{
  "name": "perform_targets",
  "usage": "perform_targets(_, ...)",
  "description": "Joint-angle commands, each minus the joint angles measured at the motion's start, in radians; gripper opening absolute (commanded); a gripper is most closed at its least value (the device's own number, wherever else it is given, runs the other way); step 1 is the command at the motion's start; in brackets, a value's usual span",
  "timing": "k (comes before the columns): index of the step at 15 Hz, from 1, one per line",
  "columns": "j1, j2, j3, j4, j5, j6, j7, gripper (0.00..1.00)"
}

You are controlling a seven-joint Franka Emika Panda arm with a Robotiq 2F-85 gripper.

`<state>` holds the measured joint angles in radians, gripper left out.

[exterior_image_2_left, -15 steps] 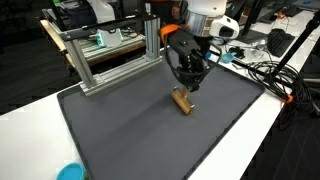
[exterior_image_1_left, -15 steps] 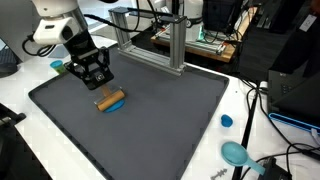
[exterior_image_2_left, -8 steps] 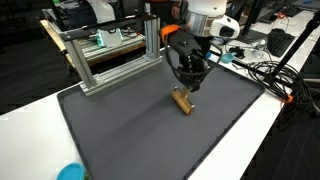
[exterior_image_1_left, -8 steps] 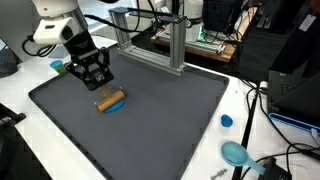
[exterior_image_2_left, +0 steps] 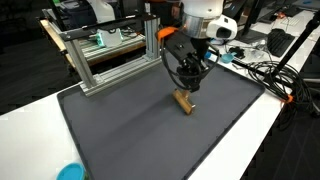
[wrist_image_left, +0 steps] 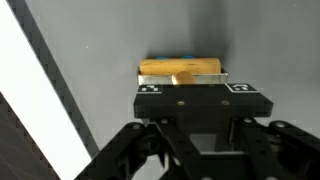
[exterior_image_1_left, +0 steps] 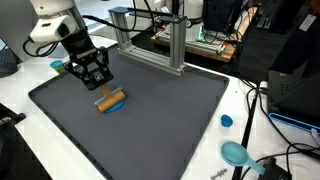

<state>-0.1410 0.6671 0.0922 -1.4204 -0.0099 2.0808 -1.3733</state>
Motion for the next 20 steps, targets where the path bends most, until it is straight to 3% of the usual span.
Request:
perform_targets(1, -0.018, 0.051, 0.036, -0.006, 0.065, 0.041, -0.053, 0.22)
perform_targets(14, -0.036, 0.077, 0.055, -0.007, 0.122, 0.053, -0.177, 0.22)
perform_targets(16, -0.023, 0.082, 0.033, 0.021, 0.105, 0.009, -0.141, 0.22)
perform_targets(17, -0.022, 0.007, 0.014, 0.003, 0.074, 0.008, -0.138, 0.47)
perform_targets(19, -0.022, 0.008, 0.014, 0.004, 0.074, 0.008, -0.136, 0.47)
perform_targets(20, -0.022, 0.008, 0.014, 0.004, 0.075, 0.008, -0.136, 0.22)
